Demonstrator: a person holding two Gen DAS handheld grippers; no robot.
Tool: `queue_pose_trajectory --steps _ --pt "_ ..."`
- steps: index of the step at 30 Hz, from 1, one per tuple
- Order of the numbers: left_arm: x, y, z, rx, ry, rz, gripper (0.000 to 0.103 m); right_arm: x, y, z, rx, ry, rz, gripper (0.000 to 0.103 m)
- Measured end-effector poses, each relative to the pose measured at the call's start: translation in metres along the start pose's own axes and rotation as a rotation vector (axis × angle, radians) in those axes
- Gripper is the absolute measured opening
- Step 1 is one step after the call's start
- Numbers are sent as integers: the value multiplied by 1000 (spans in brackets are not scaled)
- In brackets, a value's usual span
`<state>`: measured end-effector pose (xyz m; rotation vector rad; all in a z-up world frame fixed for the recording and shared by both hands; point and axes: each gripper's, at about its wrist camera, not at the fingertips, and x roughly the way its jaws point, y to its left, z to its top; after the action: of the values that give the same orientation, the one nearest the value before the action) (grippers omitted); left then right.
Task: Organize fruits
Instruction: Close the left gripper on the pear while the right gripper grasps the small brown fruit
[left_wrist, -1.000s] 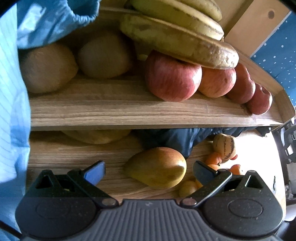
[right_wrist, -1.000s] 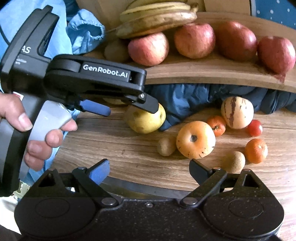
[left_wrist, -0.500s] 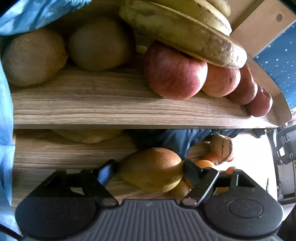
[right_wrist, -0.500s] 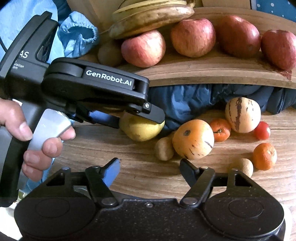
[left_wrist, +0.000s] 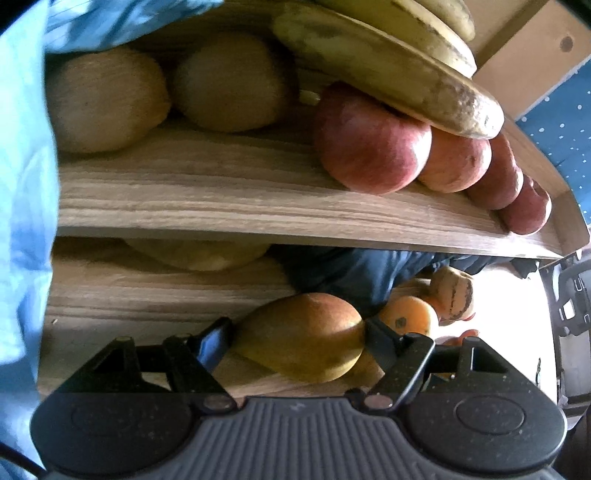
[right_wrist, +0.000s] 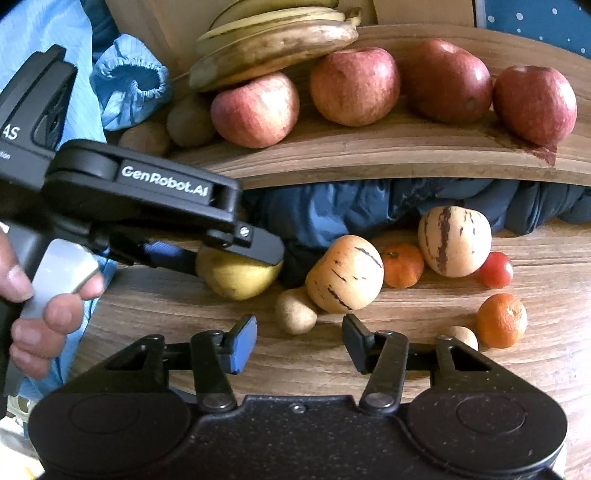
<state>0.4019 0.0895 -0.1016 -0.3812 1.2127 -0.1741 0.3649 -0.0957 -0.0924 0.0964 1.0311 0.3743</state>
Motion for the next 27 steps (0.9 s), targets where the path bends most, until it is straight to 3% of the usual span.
queue_pose_trajectory --steps 9,16,27 --pt "-2 2 -4 -18 -6 16 81 8 8 -3 -7 -32 -24 48" --pt "-4 -1 -11 -22 -15 47 81 11 2 -4 18 -45 -13 28" --pt "-9 0 -36 -81 -26 71 80 2 -5 -5 -15 -23 31 28"
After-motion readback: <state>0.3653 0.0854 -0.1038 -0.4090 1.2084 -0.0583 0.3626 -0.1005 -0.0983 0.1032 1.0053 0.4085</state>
